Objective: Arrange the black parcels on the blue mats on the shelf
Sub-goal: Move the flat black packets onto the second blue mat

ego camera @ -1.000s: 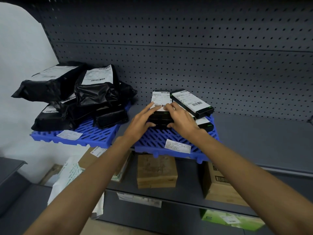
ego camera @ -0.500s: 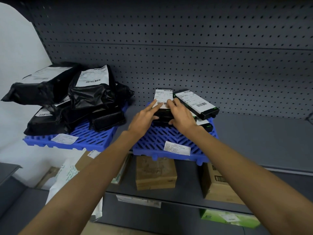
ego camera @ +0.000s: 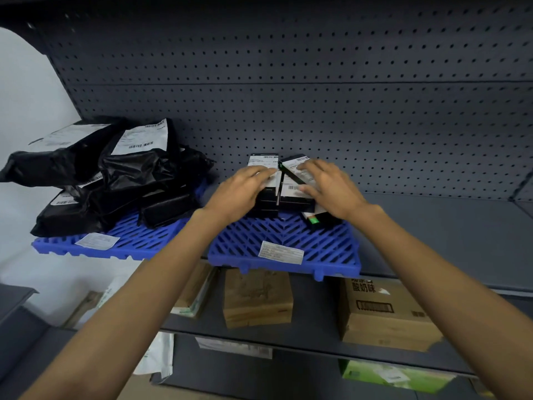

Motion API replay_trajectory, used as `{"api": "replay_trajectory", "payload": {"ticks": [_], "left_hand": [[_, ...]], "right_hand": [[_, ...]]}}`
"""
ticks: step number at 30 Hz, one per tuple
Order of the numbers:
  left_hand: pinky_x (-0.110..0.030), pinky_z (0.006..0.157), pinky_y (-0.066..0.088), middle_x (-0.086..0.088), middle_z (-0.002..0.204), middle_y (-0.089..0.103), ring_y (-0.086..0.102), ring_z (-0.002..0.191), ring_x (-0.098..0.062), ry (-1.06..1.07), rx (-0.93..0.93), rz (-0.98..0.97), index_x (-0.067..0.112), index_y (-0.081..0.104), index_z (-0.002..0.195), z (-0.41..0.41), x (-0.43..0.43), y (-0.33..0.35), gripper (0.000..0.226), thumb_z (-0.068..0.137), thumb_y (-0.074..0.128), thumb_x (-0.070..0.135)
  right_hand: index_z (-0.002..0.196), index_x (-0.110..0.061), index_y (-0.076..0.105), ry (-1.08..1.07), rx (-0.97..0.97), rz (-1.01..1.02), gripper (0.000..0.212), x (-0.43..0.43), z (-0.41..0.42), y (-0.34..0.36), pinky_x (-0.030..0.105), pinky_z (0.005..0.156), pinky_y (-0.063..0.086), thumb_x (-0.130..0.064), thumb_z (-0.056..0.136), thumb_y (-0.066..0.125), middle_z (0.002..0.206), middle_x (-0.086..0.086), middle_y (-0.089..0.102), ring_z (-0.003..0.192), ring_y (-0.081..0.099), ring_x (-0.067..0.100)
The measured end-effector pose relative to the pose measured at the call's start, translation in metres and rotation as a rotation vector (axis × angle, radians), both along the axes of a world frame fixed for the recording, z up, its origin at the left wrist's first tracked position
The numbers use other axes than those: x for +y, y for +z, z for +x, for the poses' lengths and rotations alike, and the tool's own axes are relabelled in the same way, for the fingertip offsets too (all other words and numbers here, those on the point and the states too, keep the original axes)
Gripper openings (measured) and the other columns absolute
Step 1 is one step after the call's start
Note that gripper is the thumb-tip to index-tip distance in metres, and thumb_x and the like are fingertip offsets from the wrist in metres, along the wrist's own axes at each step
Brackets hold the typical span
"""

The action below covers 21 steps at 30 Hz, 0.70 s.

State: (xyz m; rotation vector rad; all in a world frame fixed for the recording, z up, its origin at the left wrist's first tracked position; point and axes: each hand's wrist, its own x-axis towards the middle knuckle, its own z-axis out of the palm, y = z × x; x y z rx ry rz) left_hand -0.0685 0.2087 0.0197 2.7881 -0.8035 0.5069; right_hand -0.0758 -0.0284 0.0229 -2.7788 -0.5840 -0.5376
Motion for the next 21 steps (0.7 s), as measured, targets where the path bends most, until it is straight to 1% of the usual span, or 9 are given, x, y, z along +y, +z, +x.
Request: {"api": "replay_trajectory", "payload": {"ticks": [2, 4, 8, 10, 12, 16, 17, 19, 21], "left_hand": [[-0.049, 0.094, 0.049, -0.002, 0.146, 0.046, 0.045, 0.131, -0.027, 0.025, -0.018, -0.038, 0.024, 0.037, 0.149, -0.003, -0.026, 0.007, 0.044, 0.105, 0.039, 0.026], [-0.044, 0.086, 0.048, -0.004, 0.144, 0.049, 0.051, 0.124, -0.03, 0.055, -0.003, -0.04, 0.024, 0.036, 0.149, -0.003, -0.052, 0.009, 0.045, 0.104, 0.041, 0.028], [-0.041, 0.074, 0.048, -0.01, 0.125, 0.063, 0.061, 0.106, -0.036, 0.13, 0.035, -0.047, 0.02, 0.04, 0.146, -0.003, -0.093, 0.003, 0.046, 0.103, 0.044, 0.035], [-0.043, 0.078, 0.052, -0.011, 0.12, 0.066, 0.062, 0.105, -0.035, 0.144, 0.057, -0.088, 0.017, 0.043, 0.144, -0.006, -0.107, -0.002, 0.046, 0.102, 0.046, 0.036], [-0.043, 0.087, 0.051, -0.012, 0.125, 0.064, 0.06, 0.11, -0.032, 0.149, 0.105, -0.184, 0.014, 0.046, 0.143, -0.008, -0.117, -0.007, 0.047, 0.101, 0.05, 0.034], [-0.032, 0.102, 0.044, -0.007, 0.14, 0.056, 0.058, 0.12, -0.023, 0.178, 0.197, -0.367, 0.013, 0.046, 0.145, -0.01, -0.121, -0.007, 0.049, 0.1, 0.053, 0.033], [-0.028, 0.105, 0.04, -0.004, 0.145, 0.052, 0.055, 0.125, -0.02, 0.178, 0.208, -0.38, 0.014, 0.045, 0.145, -0.01, -0.119, -0.005, 0.05, 0.1, 0.054, 0.034], [-0.023, 0.105, 0.035, -0.001, 0.149, 0.047, 0.051, 0.13, -0.017, 0.179, 0.213, -0.373, 0.017, 0.045, 0.146, -0.008, -0.113, -0.002, 0.051, 0.099, 0.054, 0.036], [-0.021, 0.104, 0.032, 0.0, 0.151, 0.046, 0.048, 0.133, -0.017, 0.183, 0.218, -0.322, 0.02, 0.046, 0.146, -0.005, -0.104, 0.002, 0.049, 0.099, 0.054, 0.035]], "right_hand": [[0.138, -0.018, 0.047, -0.05, 0.018, 0.086, 0.044, -0.025, 0.001, -0.002, 0.042, 0.103, 0.038, -0.038, 0.1, 0.05, 0.142, 0.008, 0.046, 0.125, 0.044, 0.033], [0.139, -0.018, 0.046, -0.071, 0.072, 0.143, 0.044, -0.047, 0.002, -0.005, 0.041, 0.104, 0.037, -0.039, 0.101, 0.047, 0.142, 0.009, 0.046, 0.126, 0.045, 0.033], [0.145, -0.021, 0.037, 0.001, 0.244, 0.213, 0.052, -0.073, 0.006, -0.012, 0.038, 0.097, 0.039, -0.041, 0.099, 0.05, 0.144, 0.011, 0.043, 0.127, 0.046, 0.03], [0.146, -0.021, 0.037, 0.06, 0.287, 0.237, 0.055, -0.077, 0.008, -0.014, 0.036, 0.098, 0.04, -0.037, 0.097, 0.057, 0.142, 0.012, 0.045, 0.125, 0.047, 0.028], [0.144, -0.018, 0.04, 0.114, 0.283, 0.253, 0.056, -0.078, 0.011, -0.015, 0.039, 0.101, 0.042, -0.031, 0.095, 0.062, 0.14, 0.012, 0.048, 0.124, 0.048, 0.028], [0.136, -0.016, 0.049, 0.162, 0.227, 0.251, 0.047, -0.073, 0.015, -0.02, 0.038, 0.098, 0.044, -0.03, 0.094, 0.064, 0.133, 0.008, 0.053, 0.12, 0.051, 0.024], [0.134, -0.016, 0.052, 0.165, 0.212, 0.255, 0.045, -0.069, 0.015, -0.022, 0.035, 0.096, 0.044, -0.031, 0.094, 0.063, 0.132, 0.007, 0.054, 0.118, 0.052, 0.023], [0.13, -0.014, 0.055, 0.166, 0.174, 0.268, 0.043, -0.059, 0.016, -0.024, 0.032, 0.093, 0.045, -0.034, 0.093, 0.063, 0.13, 0.006, 0.057, 0.115, 0.055, 0.021], [0.13, -0.012, 0.056, 0.173, 0.151, 0.276, 0.042, -0.046, 0.017, -0.024, 0.037, 0.094, 0.046, -0.035, 0.094, 0.061, 0.13, 0.007, 0.058, 0.115, 0.056, 0.023]]}}
